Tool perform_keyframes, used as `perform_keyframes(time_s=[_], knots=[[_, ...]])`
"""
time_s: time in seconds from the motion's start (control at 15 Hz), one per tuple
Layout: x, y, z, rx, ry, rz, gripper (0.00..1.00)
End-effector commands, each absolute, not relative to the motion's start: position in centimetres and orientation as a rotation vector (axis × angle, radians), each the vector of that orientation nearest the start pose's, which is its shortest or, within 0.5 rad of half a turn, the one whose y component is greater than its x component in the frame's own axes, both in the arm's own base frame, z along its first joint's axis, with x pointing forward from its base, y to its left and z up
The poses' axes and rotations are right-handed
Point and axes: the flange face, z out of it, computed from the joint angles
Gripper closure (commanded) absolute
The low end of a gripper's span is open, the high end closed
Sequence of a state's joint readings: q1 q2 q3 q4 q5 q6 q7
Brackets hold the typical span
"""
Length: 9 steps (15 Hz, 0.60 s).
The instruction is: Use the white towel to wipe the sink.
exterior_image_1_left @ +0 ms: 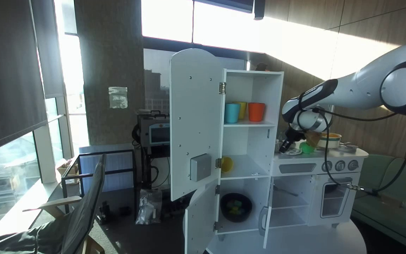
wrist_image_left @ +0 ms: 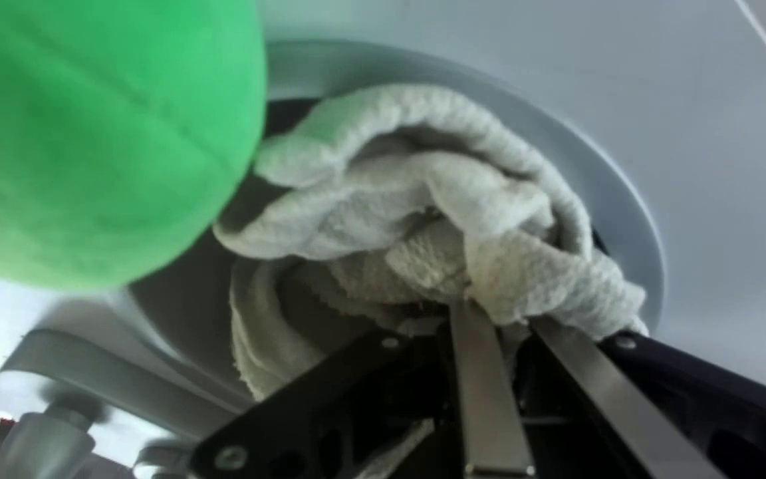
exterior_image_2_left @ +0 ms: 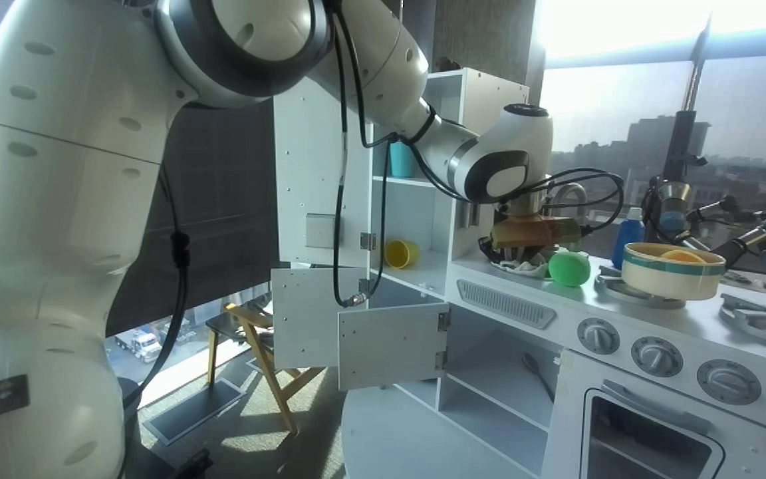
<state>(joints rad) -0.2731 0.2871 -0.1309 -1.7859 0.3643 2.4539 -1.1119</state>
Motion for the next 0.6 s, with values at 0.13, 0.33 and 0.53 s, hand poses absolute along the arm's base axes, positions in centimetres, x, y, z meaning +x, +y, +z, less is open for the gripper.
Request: perform_keyframes(time_s=[0.13, 0.33, 0.53], knots=[[63.0, -27.9, 42.5, -3.17, -0.695, -0.596, 0.97], [61.3, -28.0, 41.4, -3.166, -0.637, -0.51, 0.97], [61.1, -25.0, 42.1, -2.999, -0.797, -0.552, 0.97]])
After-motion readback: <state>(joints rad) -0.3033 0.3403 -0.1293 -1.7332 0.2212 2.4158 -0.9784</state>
